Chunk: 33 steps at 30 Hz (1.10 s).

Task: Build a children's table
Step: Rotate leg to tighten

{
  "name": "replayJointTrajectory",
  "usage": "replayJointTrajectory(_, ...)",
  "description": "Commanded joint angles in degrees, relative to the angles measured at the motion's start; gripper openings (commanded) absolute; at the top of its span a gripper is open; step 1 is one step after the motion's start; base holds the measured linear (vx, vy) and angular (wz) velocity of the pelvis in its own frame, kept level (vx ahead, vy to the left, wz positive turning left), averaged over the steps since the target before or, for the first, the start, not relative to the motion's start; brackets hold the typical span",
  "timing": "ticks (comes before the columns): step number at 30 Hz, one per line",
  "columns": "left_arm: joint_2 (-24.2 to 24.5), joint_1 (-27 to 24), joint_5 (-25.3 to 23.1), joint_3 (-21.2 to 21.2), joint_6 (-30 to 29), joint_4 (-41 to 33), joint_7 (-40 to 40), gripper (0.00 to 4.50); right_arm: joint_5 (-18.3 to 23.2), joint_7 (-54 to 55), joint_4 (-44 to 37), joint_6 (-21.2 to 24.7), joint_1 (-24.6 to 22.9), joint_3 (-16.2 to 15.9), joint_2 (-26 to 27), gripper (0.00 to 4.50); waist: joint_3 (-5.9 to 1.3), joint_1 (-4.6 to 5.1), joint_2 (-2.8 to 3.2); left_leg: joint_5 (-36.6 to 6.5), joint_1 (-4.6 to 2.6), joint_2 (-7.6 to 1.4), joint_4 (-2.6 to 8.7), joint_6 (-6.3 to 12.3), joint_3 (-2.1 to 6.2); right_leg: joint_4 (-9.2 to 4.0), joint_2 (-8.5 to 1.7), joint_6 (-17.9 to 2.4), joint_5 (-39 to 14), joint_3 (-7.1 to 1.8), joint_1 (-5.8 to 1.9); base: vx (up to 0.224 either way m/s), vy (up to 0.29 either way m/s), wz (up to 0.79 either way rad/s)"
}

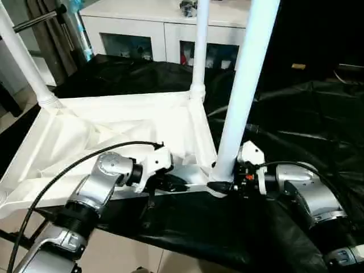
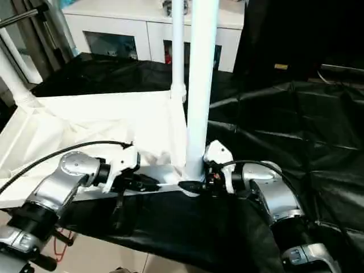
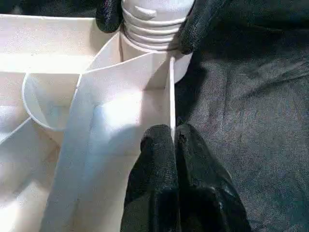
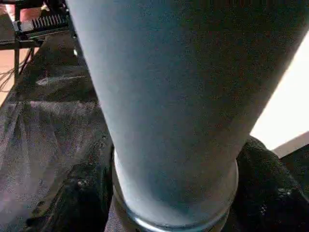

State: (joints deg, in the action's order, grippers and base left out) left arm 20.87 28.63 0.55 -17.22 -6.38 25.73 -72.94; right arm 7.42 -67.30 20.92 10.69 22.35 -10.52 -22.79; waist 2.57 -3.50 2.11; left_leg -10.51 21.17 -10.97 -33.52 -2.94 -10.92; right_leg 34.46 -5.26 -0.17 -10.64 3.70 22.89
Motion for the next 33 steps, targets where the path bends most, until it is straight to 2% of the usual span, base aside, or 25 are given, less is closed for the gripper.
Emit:
replayJointTrajectory(1, -1.4, -0.2, 0.9, -1.3, -0.6, -1.4, 0.6, 0.00, 2.4, -1.7, -2.4, 1.4, -0.4, -3.5, 3.0, 2.77, -3.32, -0.04, -0.72, -11.7, -0.49, -2.33, 3.88, 3.30, 0.69, -3.91, -2.95, -14.0, -10.9, -2.37, -2.62, 0.000, 0.000, 0.00)
replayJointTrajectory(5, -3.6, 1.1, -0.3, -0.2, -2.3, 0.8, 5.9, 0.00, 0.4, 4.5, 1.3, -0.1, 0.0, -2.3, 6.0, 2.75, -3.12, 0.15, -0.70, -14.0, -0.60, -2.23, 4.06, 2.13, 0.74, -4.34, -3.05, -13.2, -14.7, -2.41, -2.38, 0.000, 0.000, 0.00)
replayJointTrajectory(7, -6.4, 2.7, -1.1, 1.3, -4.7, 2.8, 12.1, 0.00, -2.3, 13.9, 5.6, 0.5, 1.4, -1.0, 9.6, 2.74, -2.73, 0.59, -0.47, -16.8, -0.79, -2.08, 4.41, 0.37, 0.93, -4.90, -3.08, -12.0, -20.0, -2.35, -2.13, 0.000, 0.000, 0.00)
replayJointTrajectory(8, -8.6, 4.3, -1.7, 2.4, -6.5, 4.7, 17.0, 0.00, -3.9, 22.2, 9.1, 2.2, 2.8, 0.5, 12.9, 2.74, -2.65, 0.97, -0.47, -18.5, -1.02, -1.93, 4.50, -0.91, 1.14, -5.15, -3.04, -11.0, -23.2, -2.24, -1.95, 0.000, 0.000, 0.00)
replayJointTrajectory(10, -10.3, 5.5, -2.1, 3.0, -7.4, 6.3, 20.2, 0.00, -4.5, 27.5, 11.5, 2.3, 3.9, 1.5, 15.4, 2.73, -2.67, 1.29, -0.48, -19.8, -1.08, -1.83, 4.63, -1.77, 1.42, -5.37, -3.13, -9.9, -25.7, -2.08, -2.03, 0.000, 0.000, 0.00)
replayJointTrajectory(11, -10.3, 5.5, -2.1, 3.0, -7.4, 6.3, 20.2, 0.00, -4.5, 27.5, 11.5, 2.3, 3.9, 1.5, 15.4, 2.73, -2.76, 1.54, -0.52, -20.7, -1.15, -1.88, 4.63, -1.62, 1.52, -5.69, -3.24, -9.1, -26.0, -2.14, -1.99, 0.000, 0.000, 0.00)
replayJointTrajectory(13, -13.4, 7.1, -2.7, 3.5, -7.9, 9.1, 25.4, 0.00, -4.5, 35.5, 15.4, 3.2, 6.1, 3.1, 20.4, 2.73, -2.80, 1.67, -0.36, -20.5, -1.21, -1.91, 4.62, -1.27, 1.35, -5.74, -3.13, -9.4, -24.3, -2.32, -1.71, 0.000, 0.000, 0.00)
replayJointTrajectory(14, -13.8, 7.2, -2.9, 3.5, -8.0, 9.3, 26.0, 0.00, -4.7, 36.7, 16.0, 3.4, 6.4, 3.3, 21.2, 2.73, -2.93, 1.95, -0.34, -20.5, -1.05, -1.73, 4.67, -1.50, 1.42, -5.56, -2.95, -9.8, -22.8, -2.14, -1.94, 0.000, 0.000, 0.00)
replayJointTrajectory(18, -14.8, 7.5, -2.9, 3.7, -7.5, 9.6, 26.6, 0.00, -6.9, 38.5, 17.2, -0.1, 7.2, 2.4, 22.0, 2.73, -3.01, 1.79, -0.20, -19.8, -1.01, -1.82, 4.61, -0.73, 1.23, -5.52, -3.09, -10.3, -20.5, -2.29, -1.94, 0.000, 0.000, 0.00)
replayJointTrajectory(19, -14.8, 7.5, -2.8, 3.6, -7.1, 9.5, 26.1, 0.00, -6.7, 37.9, 17.3, -0.9, 7.4, 2.5, 22.0, 3.28, -3.08, 1.77, -0.28, -19.3, -0.87, -1.84, 4.60, -0.26, 1.19, -5.42, -3.01, -10.4, -19.4, -2.29, -2.10, 0.000, 0.000, 0.00)
replayJointTrajectory(20, -14.7, 7.4, -2.8, 3.4, -6.6, 9.3, 25.2, 0.00, -5.7, 37.0, 17.1, -1.0, 7.3, 3.3, 22.0, 3.42, -3.09, 1.67, 0.31, -19.3, -0.97, -1.84, 4.60, -0.15, 1.21, -5.34, -3.01, -10.7, -18.9, -2.30, -2.10, 0.000, 0.000, 0.00)
replayJointTrajectory(21, -14.6, 7.3, -2.8, 3.2, -6.4, 9.1, 24.7, 0.00, -5.4, 36.6, 17.0, -1.0, 7.3, 3.5, 22.0, 3.42, -3.08, 1.78, 0.11, -19.3, -0.93, -1.87, 4.63, -0.07, 1.16, -5.42, -2.93, -10.8, -18.5, -2.29, -2.09, 0.000, 0.000, 0.00)
replayJointTrajectory(22, -14.4, 7.0, -2.8, 2.8, -5.8, 8.8, 23.6, 0.00, -4.5, 35.7, 16.8, -1.0, 7.3, 4.3, 22.0, 3.49, -3.10, 1.76, 0.31, -19.4, -0.84, -1.84, 4.62, -0.06, 1.20, -5.33, -2.97, -10.9, -18.2, -2.27, -2.18, 0.000, 0.000, 0.00)
replayJointTrajectory(23, -13.9, 6.5, -2.7, 2.3, -5.6, 8.1, 22.1, 0.00, -3.7, 34.3, 16.0, -0.8, 7.1, 4.7, 21.6, 3.78, -3.20, 1.74, 0.14, -19.3, -0.82, -1.85, 4.60, 0.19, 1.16, -5.27, -2.94, -11.3, -17.1, -2.27, -2.28, 0.000, 0.000, 0.00)
replayJointTrajectory(26, -10.8, 4.5, -0.9, 0.8, -4.5, 4.4, 14.4, 0.00, -3.2, 24.9, 10.6, -1.5, 5.5, 2.1, 16.5, 3.88, -3.41, 1.64, 0.16, -17.6, -0.48, -1.97, 4.54, 1.14, 1.20, -4.90, -2.91, -11.7, -14.0, -2.23, -2.67, 0.000, 0.000, 0.00)
replayJointTrajectory(27, -10.8, 4.5, -0.9, 0.8, -4.5, 4.4, 14.4, 0.00, -3.2, 24.9, 10.6, -1.5, 5.5, 2.1, 16.5, 3.88, -3.55, 1.55, 0.14, -16.9, -0.47, -2.02, 4.42, 1.47, 1.20, -4.65, -2.91, -12.1, -12.4, -2.21, -2.79, 0.000, 0.000, 0.00)
replayJointTrajectory(28, -10.1, 4.1, -0.5, 0.6, -4.3, 3.7, 12.9, 0.00, -2.8, 22.7, 9.6, -1.6, 5.1, 1.5, 15.5, 3.88, -3.66, 1.58, 0.26, -14.8, -0.52, -2.08, 4.22, 2.12, 0.97, -4.36, -2.88, -13.4, -8.7, -2.33, -2.59, 0.000, 0.000, 0.00)
replayJointTrajectory(29, -8.8, 3.7, -0.3, 0.1, -3.3, 3.0, 10.7, 0.00, -2.5, 19.2, 8.0, -2.1, 4.4, 0.5, 13.4, 3.88, -3.72, 1.43, 0.44, -13.9, -0.58, -2.07, 4.14, 2.41, 1.02, -4.23, -2.85, -13.8, -7.3, -2.23, -2.73, 0.000, 0.000, 0.00)
replayJointTrajectory(30, -8.0, 3.4, -0.3, -0.2, -2.6, 2.7, 9.3, 0.00, -2.4, 17.1, 7.0, -2.6, 4.0, -0.2, 12.1, 3.88, -3.87, 1.36, 0.35, -11.8, -0.38, -2.00, 3.88, 3.39, 0.82, -3.80, -2.68, -14.8, -3.7, -2.17, -3.00, 0.000, 0.000, 0.00)
replayJointTrajectory(31, -7.0, 3.1, -0.1, -0.4, -2.4, 2.3, 7.7, 0.00, -1.9, 14.2, 5.9, -2.7, 3.5, -0.8, 10.4, 3.88, -3.95, 1.13, 0.51, -10.3, -0.45, -2.06, 3.69, 4.37, 0.68, -3.56, -2.65, -15.6, -1.2, -2.09, -2.98, 0.000, 0.000, 0.00)
replayJointTrajectory(33, -5.8, 2.7, -0.2, -0.8, -1.8, 2.1, 6.0, 0.00, -1.1, 11.0, 4.3, -2.5, 2.9, -1.3, 8.7, 3.88, -3.93, 0.82, 0.46, -9.1, -0.39, -2.07, 3.53, 5.29, 0.55, -3.34, -2.63, -16.4, 0.3, -1.99, -3.06, 0.000, 0.000, 0.00)
